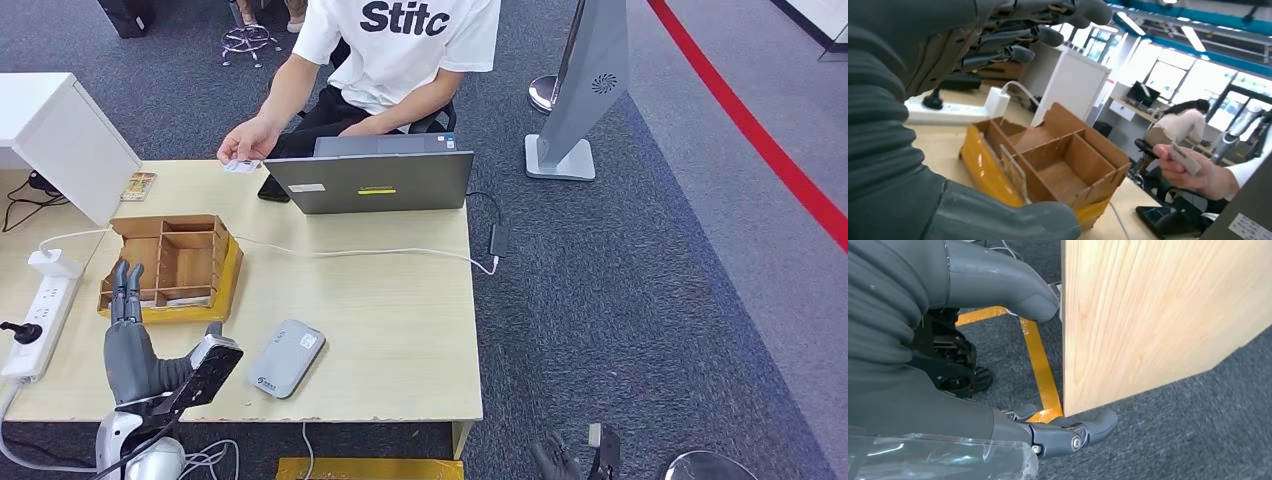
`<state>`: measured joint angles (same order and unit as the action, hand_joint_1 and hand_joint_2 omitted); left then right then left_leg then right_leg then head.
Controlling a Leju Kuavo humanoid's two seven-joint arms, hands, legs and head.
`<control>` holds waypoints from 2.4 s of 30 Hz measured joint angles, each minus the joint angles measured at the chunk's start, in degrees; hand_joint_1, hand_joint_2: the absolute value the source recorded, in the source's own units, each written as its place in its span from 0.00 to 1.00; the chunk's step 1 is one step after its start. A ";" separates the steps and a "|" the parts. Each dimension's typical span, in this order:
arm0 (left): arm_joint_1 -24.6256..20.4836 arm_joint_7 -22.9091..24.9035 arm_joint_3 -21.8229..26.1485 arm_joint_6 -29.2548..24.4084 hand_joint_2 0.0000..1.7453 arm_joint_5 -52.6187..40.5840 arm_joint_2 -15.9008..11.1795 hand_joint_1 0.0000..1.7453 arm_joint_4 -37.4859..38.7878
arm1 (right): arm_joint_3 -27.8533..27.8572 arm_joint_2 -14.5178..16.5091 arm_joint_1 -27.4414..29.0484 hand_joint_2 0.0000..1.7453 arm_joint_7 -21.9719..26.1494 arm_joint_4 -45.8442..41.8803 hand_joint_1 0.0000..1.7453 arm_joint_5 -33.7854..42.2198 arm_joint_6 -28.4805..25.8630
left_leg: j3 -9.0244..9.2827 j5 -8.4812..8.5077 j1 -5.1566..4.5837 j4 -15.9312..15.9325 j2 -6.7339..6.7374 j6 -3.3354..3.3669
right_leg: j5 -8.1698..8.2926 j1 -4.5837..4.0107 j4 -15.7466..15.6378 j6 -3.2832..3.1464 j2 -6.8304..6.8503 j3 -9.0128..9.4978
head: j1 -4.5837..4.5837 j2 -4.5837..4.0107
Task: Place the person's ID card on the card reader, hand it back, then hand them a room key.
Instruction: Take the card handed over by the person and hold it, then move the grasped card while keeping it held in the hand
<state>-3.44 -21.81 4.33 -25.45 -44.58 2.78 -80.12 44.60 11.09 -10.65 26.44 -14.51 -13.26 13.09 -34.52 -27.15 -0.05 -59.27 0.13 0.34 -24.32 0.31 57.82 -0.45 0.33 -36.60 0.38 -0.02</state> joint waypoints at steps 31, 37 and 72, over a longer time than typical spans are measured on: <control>-23.73 16.84 -8.31 -13.84 1.00 -39.18 -13.34 1.00 22.03 | -6.08 0.80 -2.41 1.00 -3.99 0.63 0.00 -2.13 -2.31 | -0.01 0.13 0.05 0.00 0.01 -0.14 | 0.11 -0.04 0.07 -0.15 -0.01 -0.02 | -0.01 0.00; -23.66 16.57 -8.30 -13.85 1.00 -39.29 -13.33 1.00 21.25 | -6.47 0.80 -2.40 1.00 -3.99 0.63 0.00 -1.91 -2.38 | -0.02 0.13 0.05 0.00 0.00 -0.14 | 0.11 -0.04 0.07 -0.15 -0.01 -0.02 | 0.00 0.00; -11.04 13.45 -17.29 -13.10 1.00 -38.71 -4.55 1.00 31.76 | -6.82 0.79 -2.03 1.00 -2.85 0.63 0.00 0.39 -2.51 | -0.05 0.11 0.05 0.00 0.02 -0.13 | 0.10 -0.04 0.03 -0.15 -0.02 -0.07 | 0.02 0.00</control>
<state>-14.49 -8.37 -12.95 -38.55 -83.29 -1.77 -48.36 37.78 11.88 -12.68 23.59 -13.88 -12.86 10.58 -34.56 -27.04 -0.01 -59.26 0.16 0.21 -24.22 0.27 57.85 -0.60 0.31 -36.67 0.39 -0.02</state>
